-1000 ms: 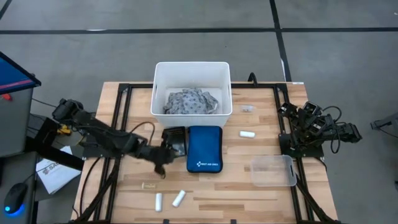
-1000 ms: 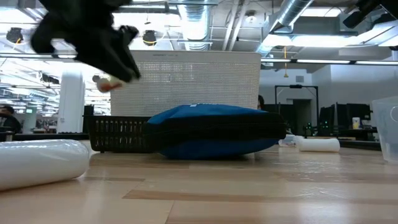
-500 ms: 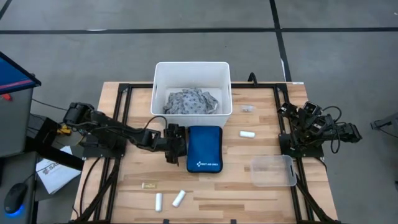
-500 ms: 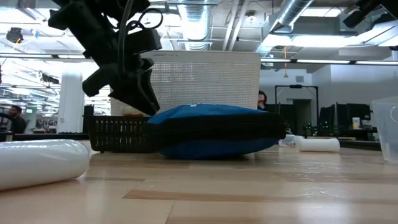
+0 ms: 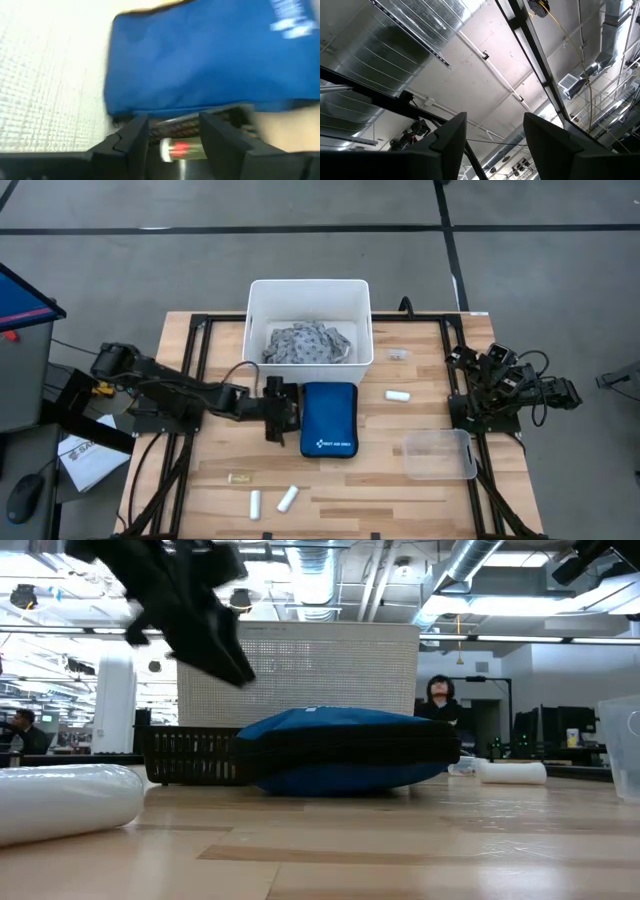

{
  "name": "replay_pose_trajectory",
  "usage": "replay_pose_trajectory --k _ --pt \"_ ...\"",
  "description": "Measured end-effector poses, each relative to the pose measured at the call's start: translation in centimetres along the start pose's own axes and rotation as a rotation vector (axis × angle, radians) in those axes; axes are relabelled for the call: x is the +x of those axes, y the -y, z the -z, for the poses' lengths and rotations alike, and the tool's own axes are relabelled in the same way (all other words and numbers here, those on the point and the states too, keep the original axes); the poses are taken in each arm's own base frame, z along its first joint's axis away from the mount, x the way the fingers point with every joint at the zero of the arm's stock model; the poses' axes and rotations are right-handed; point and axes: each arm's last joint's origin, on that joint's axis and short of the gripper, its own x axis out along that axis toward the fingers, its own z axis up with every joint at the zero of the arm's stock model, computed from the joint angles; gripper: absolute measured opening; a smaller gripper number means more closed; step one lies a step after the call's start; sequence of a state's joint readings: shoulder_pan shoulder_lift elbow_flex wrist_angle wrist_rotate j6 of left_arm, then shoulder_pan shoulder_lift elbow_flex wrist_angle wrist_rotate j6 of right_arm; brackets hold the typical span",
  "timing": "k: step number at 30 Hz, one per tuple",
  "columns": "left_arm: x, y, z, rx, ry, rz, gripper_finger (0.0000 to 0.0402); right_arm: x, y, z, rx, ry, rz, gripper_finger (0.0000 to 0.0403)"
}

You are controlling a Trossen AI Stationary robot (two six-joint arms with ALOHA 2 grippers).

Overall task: Pick & place medical supplies in basket/bin
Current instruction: Put the yellow pill bottle into the black bin

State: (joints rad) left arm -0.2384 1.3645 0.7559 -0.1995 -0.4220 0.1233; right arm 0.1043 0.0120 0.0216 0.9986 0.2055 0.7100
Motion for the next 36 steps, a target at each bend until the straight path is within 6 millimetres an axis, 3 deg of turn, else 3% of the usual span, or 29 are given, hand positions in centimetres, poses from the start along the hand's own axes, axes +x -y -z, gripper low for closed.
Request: replay_pose_trajectory --k 4,9,14,17,21,25,36 --pt "-4.2 0.8 0.0 0.006 0.055 0.223 0.0172 0.0 0.0 0.0 0.008 -0.012 -0.014 0.0193" --pt "-9.4 3.7 1.0 -0.024 0.053 0.537 0.0169 0.0 -0.1 0.1 0.009 -0.017 -0.019 0.0193" --pt "-11.9 7.4 2.0 -0.053 -0.007 0.687 0.018 0.0 -0.1 0.1 0.006 -0.016 -0.019 0.0193" --pt "-11.3 9.3 2.3 -0.07 -0.064 0.702 0.0191 0.0 -0.1 0.0 -0.005 -0.016 -0.019 0.0193" --pt "-9.1 11.0 2.5 -0.095 -0.14 0.658 0.0198 0.0 0.0 0.1 -0.013 -0.016 -0.019 0.0193" --pt "-7.2 12.2 3.2 -0.108 -0.232 0.601 0.0185 0.0 0.0 0.1 -0.013 -0.016 -0.018 0.0193" --pt "-4.8 14.4 4.5 -0.158 -0.316 0.482 0.0175 0.0 0.0 0.1 -0.011 -0.017 -0.018 0.0193"
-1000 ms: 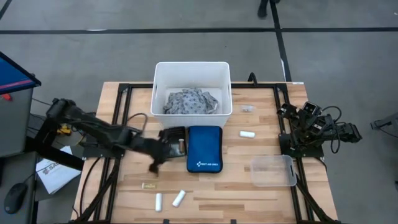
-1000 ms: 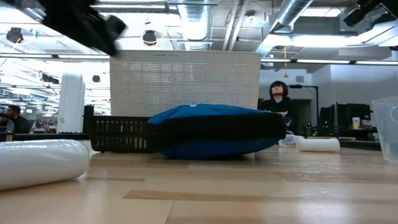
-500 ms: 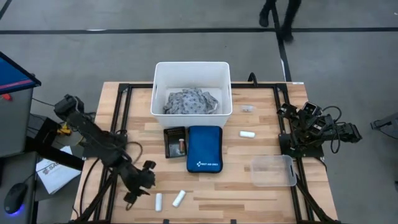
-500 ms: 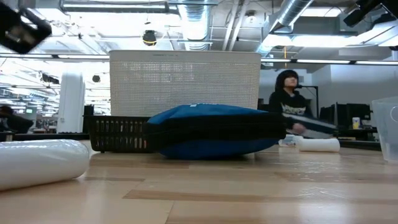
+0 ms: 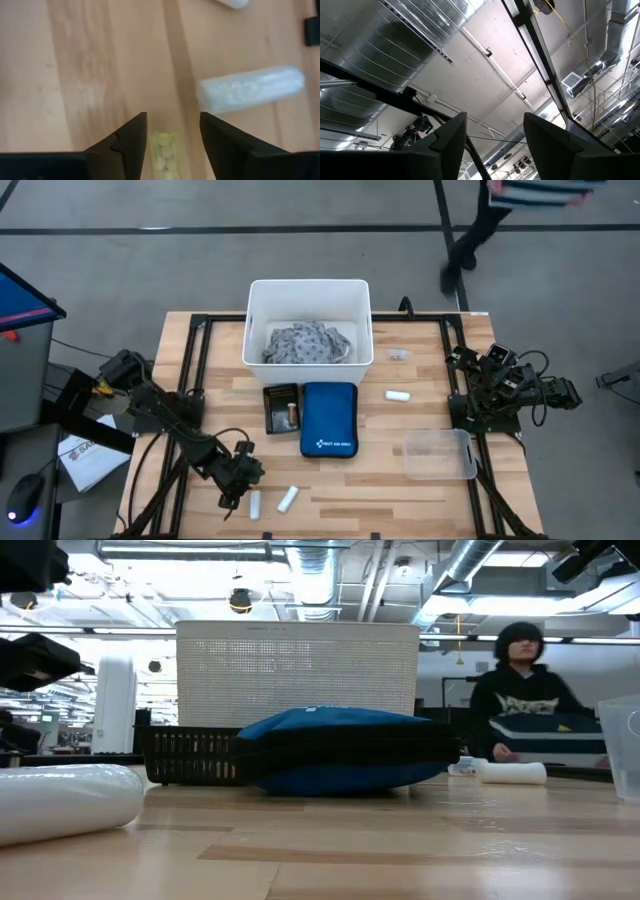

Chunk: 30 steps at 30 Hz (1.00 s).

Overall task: Pick & place medical supplies in basket/bin
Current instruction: Put the yellow pill bottle into the black bin

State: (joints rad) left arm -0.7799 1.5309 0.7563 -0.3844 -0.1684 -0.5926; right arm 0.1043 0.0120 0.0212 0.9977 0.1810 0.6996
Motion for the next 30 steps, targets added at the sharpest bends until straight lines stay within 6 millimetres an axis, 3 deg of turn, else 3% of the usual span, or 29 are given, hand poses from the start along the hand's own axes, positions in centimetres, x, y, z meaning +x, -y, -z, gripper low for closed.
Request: replay_pose_trajectory --k 30 --pt "1.3 -0.5 1.7 -0.099 -0.079 -0.044 0.0135 0.0 -0.1 0.0 0.036 -0.015 -0.018 0.0193"
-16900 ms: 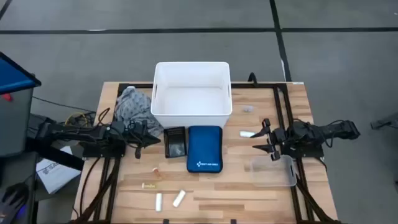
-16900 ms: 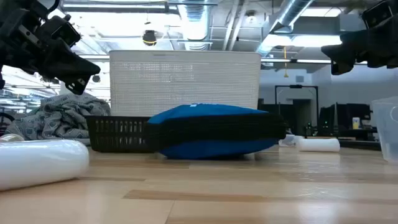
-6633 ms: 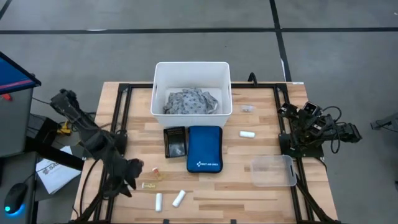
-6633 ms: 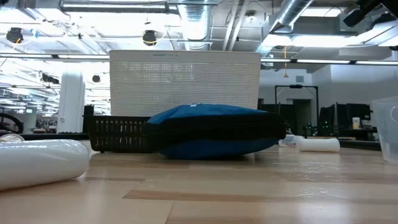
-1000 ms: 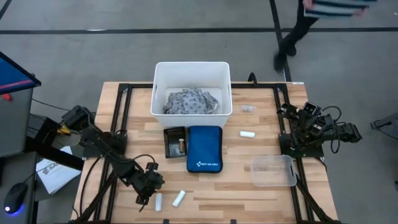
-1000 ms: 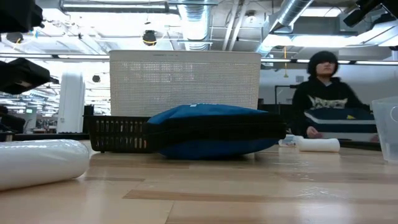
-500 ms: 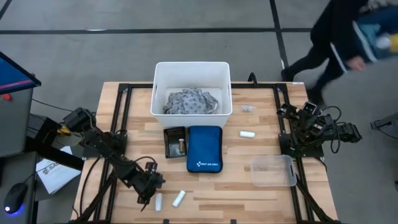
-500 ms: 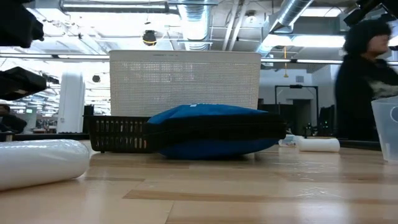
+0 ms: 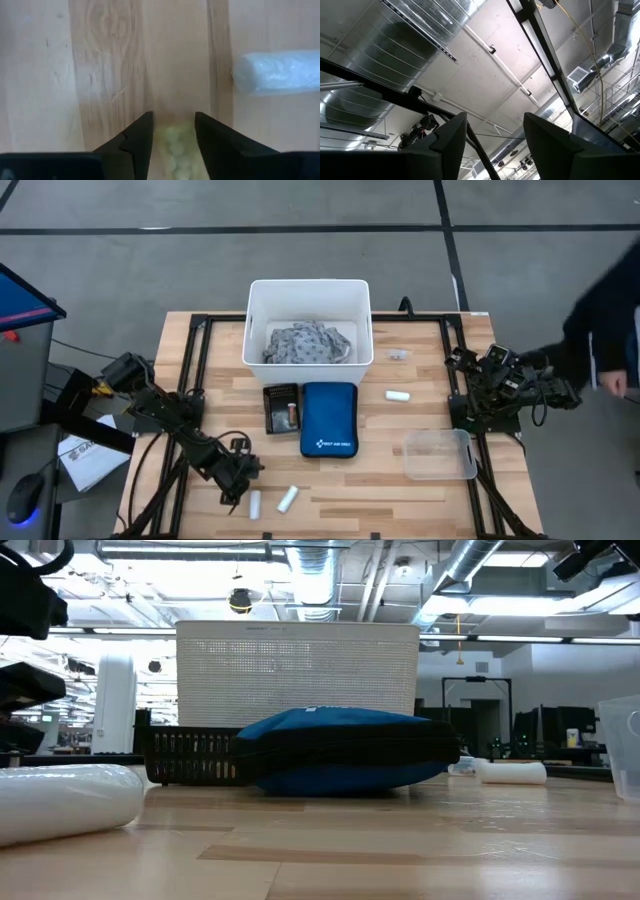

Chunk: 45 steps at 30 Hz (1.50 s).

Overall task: Pick & place medical supplies in basket/bin
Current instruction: Put the yellow pill bottle into the black bin

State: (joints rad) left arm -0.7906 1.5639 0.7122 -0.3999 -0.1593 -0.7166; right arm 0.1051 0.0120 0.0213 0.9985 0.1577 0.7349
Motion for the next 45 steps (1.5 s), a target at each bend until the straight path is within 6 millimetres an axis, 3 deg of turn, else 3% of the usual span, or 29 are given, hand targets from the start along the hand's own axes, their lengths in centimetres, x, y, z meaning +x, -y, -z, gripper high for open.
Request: replay_pose_trajectory --k 7,16,21,25,30,36,45 --pt "-0.2 -0.4 0.0 -0.011 0.015 -0.001 0.008 0.0 0.0 0.0 0.003 0.0 0.0 0.0193" --pt "-2.3 -0.8 -0.8 -0.001 0.114 0.016 0.0088 0.0 0.0 0.0 0.002 0.0 0.0 0.0193" --pt "-5.5 -2.8 -3.5 -0.005 0.322 -0.061 0.0084 0.0 0.0 0.0 -0.002 -0.001 0.001 0.0193" --pt "-6.8 -6.1 -5.8 -0.04 0.463 -0.223 0.0086 0.0 0.0 0.0 -0.01 -0.003 0.002 0.0193" --pt "-6.1 -9.9 -8.0 -0.027 0.505 -0.314 0.0086 0.0 0.1 0.1 -0.027 -0.009 0.005 0.0193" --pt "-4.0 -13.2 -8.5 -0.034 0.458 -0.373 0.0088 0.0 0.1 0.1 -0.025 -0.01 0.006 0.0193" --pt "-3.9 -13.9 -8.5 0.001 0.464 -0.339 0.0164 0.0 0.1 0.1 -0.015 -0.011 0.011 0.0193"
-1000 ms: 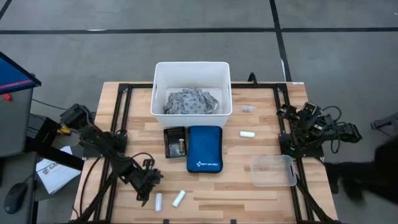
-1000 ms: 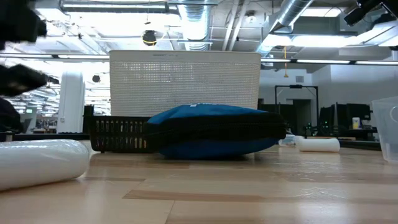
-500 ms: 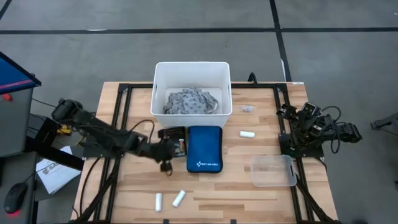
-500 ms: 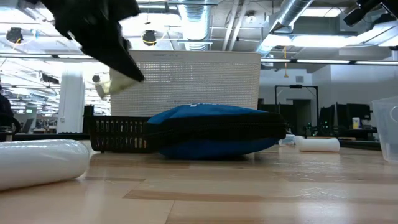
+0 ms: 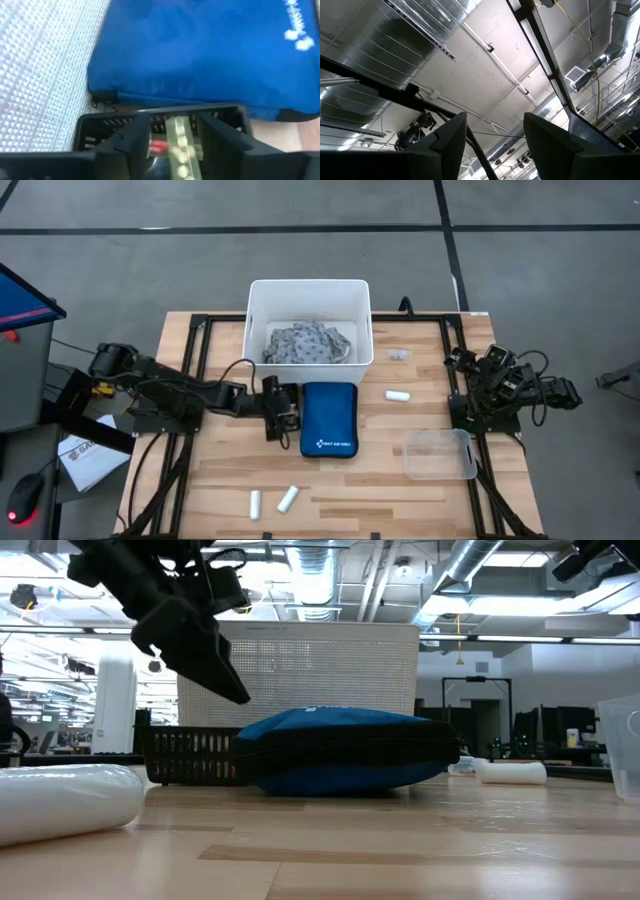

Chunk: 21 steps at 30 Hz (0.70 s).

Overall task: Pick & place medical supplies in basket/bin
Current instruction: Put the yellow pill bottle into the black bin, then put the transparent pill bottle into the black bin

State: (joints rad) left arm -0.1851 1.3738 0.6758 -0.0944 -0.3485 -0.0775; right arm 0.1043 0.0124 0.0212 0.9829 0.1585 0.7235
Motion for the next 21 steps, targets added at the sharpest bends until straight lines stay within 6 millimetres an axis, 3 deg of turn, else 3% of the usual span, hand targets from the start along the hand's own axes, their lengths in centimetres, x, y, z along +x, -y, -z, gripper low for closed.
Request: replay_pose_trajectory --k 5,10,17,21 --pt "-1.0 0.2 -0.4 -0.003 0.042 0.021 0.0197 0.0 0.1 0.1 0.001 -0.007 0.006 0.0193" --pt "-3.6 0.0 -1.8 -0.014 0.152 0.049 0.0202 0.0 0.5 0.5 -0.009 -0.041 0.064 0.0193" --pt "-8.6 0.3 -4.4 0.091 0.36 0.111 0.0194 2.0 0.2 0.2 -0.139 -0.191 0.314 0.0193" --pt "-10.8 0.5 -6.0 0.059 0.439 0.021 0.0199 3.7 -0.8 -0.8 -0.304 -0.412 0.532 0.0193"
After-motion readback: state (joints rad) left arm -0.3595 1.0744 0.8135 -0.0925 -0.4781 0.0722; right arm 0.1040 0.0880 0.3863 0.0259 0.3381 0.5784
